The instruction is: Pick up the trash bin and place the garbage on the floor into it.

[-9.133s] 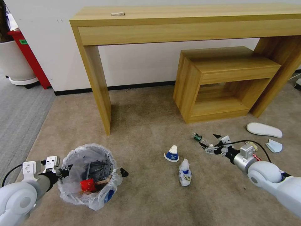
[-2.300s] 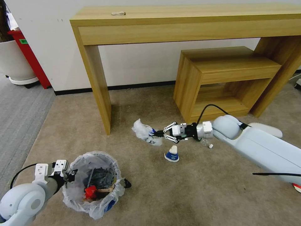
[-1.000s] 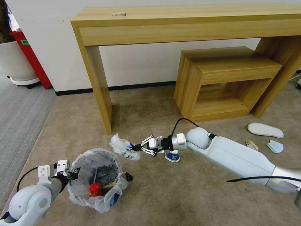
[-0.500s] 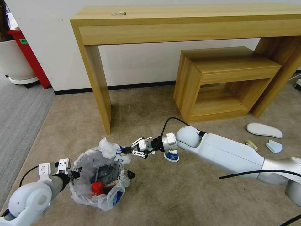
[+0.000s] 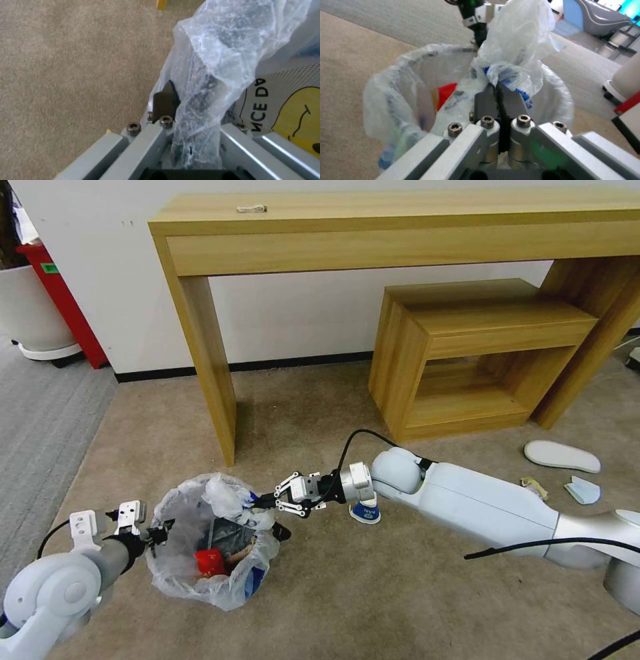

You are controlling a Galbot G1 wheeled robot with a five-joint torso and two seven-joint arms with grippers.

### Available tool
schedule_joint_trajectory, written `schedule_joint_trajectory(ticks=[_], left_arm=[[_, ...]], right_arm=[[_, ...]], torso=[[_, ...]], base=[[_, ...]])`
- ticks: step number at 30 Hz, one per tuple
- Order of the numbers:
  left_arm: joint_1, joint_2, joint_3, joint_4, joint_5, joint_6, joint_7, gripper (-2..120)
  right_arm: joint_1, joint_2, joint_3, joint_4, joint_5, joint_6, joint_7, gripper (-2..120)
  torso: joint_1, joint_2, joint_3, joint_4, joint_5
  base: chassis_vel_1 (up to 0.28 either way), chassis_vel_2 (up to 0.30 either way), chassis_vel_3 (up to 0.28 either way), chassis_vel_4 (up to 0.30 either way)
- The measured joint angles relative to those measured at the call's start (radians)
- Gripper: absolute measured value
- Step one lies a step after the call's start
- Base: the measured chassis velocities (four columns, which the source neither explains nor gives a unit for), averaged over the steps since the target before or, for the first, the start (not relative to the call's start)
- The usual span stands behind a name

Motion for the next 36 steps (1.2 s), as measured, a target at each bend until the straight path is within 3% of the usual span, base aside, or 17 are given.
schedule_joint_trajectory(ticks=[19,36], left_arm=[[0.0,-0.016,0.004,-0.016,-0.008,0.002,-0.009,0],[0.016,-0.045,0.028,-0.048,-0.004,0.009,-0.019,0]], right_arm=[[0.028,0.074,-0.102,-0.013,0.003,-0.008,0.039,0],[0.035,0.108,-0.113,-0.045,-0.016,-0.003,0.072,0]], torso=[[0.0,0.0,0.0,0.0001,0.0001],[0.0,0.0,0.0,0.0001,0.0001]], base=[[0.0,0.0,0.0,0.0],[0.0,0.0,0.0,0.0]])
